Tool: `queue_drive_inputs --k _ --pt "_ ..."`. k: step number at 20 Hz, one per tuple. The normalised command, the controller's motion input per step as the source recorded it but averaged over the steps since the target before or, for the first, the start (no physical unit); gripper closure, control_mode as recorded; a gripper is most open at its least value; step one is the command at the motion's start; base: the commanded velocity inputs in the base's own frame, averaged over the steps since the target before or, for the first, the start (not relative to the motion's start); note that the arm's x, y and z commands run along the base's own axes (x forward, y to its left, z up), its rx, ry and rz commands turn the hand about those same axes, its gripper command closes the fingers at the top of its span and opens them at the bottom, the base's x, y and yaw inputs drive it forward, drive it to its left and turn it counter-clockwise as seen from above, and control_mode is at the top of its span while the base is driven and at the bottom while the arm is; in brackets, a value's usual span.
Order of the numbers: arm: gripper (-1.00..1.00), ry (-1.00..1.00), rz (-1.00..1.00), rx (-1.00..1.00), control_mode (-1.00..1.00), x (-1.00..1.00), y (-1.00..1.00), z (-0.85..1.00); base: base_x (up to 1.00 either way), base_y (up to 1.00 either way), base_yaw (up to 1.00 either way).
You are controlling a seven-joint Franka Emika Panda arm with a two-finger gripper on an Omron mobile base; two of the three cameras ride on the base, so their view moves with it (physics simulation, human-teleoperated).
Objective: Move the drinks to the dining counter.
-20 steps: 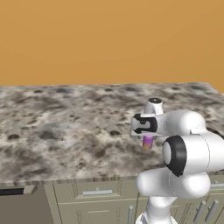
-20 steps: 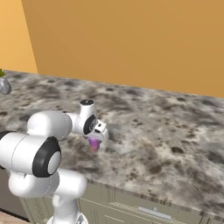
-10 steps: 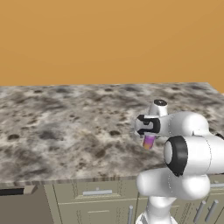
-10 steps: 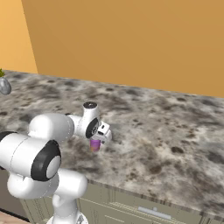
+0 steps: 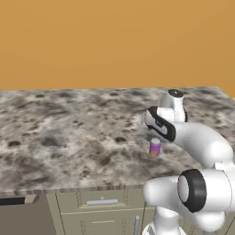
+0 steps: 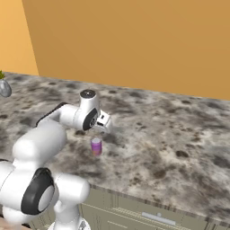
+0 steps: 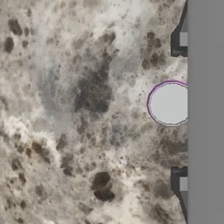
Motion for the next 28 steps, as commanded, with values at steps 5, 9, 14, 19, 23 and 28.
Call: queue_drive_inputs --k 5,9,14,19,23,28 --pt "-1.0 -0.01 0.0 0.0 -1.0 -0.35 0.06 0.93 0.0 0.0 0.0" --pt "-1.0 0.0 -0.02 0.0 -1.0 -0.65 -0.32 0.52 0.0 0.0 0.0" --pt "-1.0 0.0 0.0 0.0 -1.0 -0.7 -0.17 0.31 0.0 0.0 0.0" --pt "-1.0 0.0 0.0 -0.01 -1.0 -0.56 0.07 0.28 0.0 0.0 0.0" --pt "-1.0 0.0 0.0 -0.03 -1.0 -0.54 0.06 0.3 0.0 0.0 0.0" --pt "-1.0 -0.01 0.02 0.0 -1.0 -0.54 0.0 0.19 0.0 0.0 0.0"
